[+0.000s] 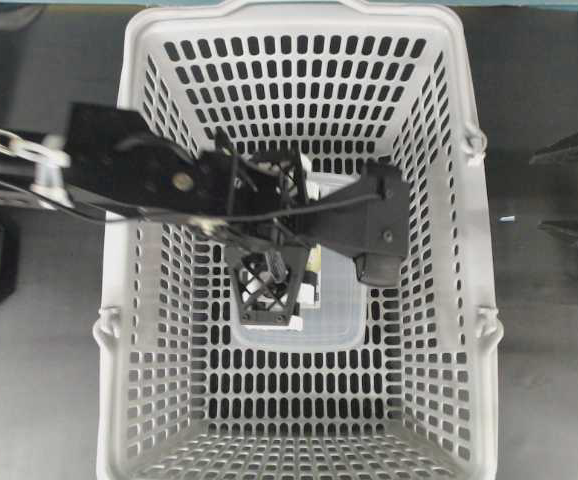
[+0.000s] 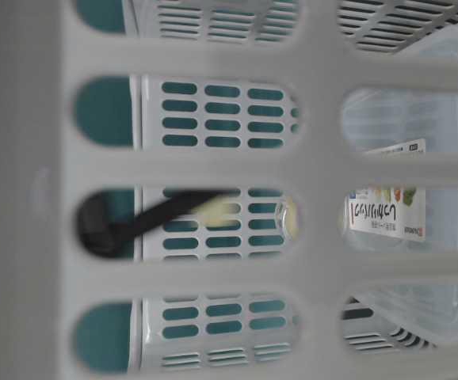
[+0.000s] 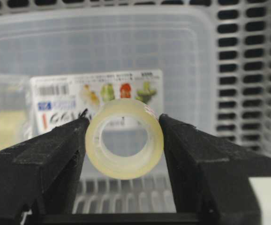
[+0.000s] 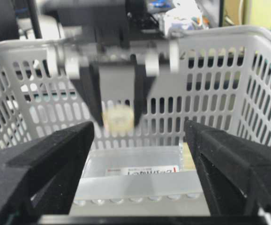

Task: Pick up the cellophane tape from the shopping basket with the left arm.

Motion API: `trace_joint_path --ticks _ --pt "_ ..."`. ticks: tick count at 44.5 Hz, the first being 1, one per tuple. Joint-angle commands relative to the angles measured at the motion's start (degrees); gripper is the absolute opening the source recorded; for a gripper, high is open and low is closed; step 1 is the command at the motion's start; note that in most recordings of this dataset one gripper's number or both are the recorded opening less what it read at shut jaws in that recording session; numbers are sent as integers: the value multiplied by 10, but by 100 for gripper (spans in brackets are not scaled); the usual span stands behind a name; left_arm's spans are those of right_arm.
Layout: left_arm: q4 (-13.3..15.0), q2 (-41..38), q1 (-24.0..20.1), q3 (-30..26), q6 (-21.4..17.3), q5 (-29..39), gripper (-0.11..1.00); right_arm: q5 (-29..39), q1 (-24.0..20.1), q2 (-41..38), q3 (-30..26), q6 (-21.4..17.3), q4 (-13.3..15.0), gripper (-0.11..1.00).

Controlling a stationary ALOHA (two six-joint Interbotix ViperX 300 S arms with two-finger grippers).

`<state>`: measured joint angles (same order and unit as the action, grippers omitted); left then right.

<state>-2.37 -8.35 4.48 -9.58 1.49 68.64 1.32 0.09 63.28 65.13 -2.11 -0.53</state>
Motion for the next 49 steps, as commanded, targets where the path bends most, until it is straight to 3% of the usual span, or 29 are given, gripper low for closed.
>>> trace_joint_path --ticks 1,8,49 --pt "-2 25 4 -62 0 51 50 -6 0 2 -4 -1 -2 76" --pt "-2 22 4 -91 1 76 50 -6 1 6 -3 -1 -3 76" --pt "-2 12 3 -93 0 77 50 -6 0 7 -3 -1 -3 76"
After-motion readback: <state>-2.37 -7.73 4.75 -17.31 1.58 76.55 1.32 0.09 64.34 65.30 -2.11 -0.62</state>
